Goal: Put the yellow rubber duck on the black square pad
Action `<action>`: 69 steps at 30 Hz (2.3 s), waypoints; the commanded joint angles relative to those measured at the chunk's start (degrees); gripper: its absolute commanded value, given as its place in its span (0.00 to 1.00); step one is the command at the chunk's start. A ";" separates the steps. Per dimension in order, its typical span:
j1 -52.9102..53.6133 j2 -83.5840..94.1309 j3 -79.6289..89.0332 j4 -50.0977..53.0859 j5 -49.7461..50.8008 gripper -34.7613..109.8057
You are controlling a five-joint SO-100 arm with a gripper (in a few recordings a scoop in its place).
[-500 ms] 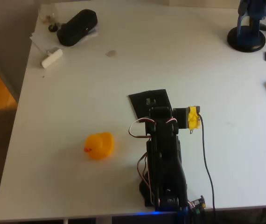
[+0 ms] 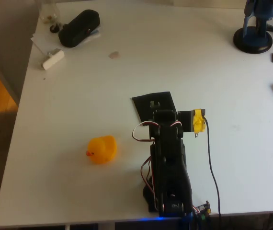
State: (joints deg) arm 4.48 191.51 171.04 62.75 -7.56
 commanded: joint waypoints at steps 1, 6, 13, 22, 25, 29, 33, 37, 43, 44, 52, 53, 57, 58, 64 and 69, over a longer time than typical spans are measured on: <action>0.88 1.14 0.79 -0.09 -0.97 0.29; 0.88 1.14 0.79 -0.09 -0.97 0.29; 0.44 1.14 0.79 -0.09 -0.97 0.29; 0.35 1.14 0.79 -0.09 -0.97 0.29; 0.35 1.14 0.79 -0.09 -0.97 0.29; 0.35 1.14 0.62 -0.18 -0.97 0.29; 0.35 1.14 -2.37 -0.18 -0.97 0.29; 0.35 1.05 -10.02 -0.18 -0.97 0.29; 0.35 -2.99 -22.94 -0.18 -0.97 0.29; 0.35 -5.36 -25.40 -0.18 -0.97 0.29; 0.35 -29.44 -45.35 -0.18 -0.97 0.30; 0.35 -32.08 -47.72 -0.18 -0.97 0.30; 0.35 -41.66 -55.20 -0.18 -0.97 0.30; 0.26 -44.12 -56.34 -0.18 -0.97 0.30; 0.26 -57.30 -60.56 -0.18 -0.97 0.30; 0.26 -60.56 -61.52 -0.26 -1.05 0.30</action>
State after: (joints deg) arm 4.31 131.04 112.06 62.75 -7.56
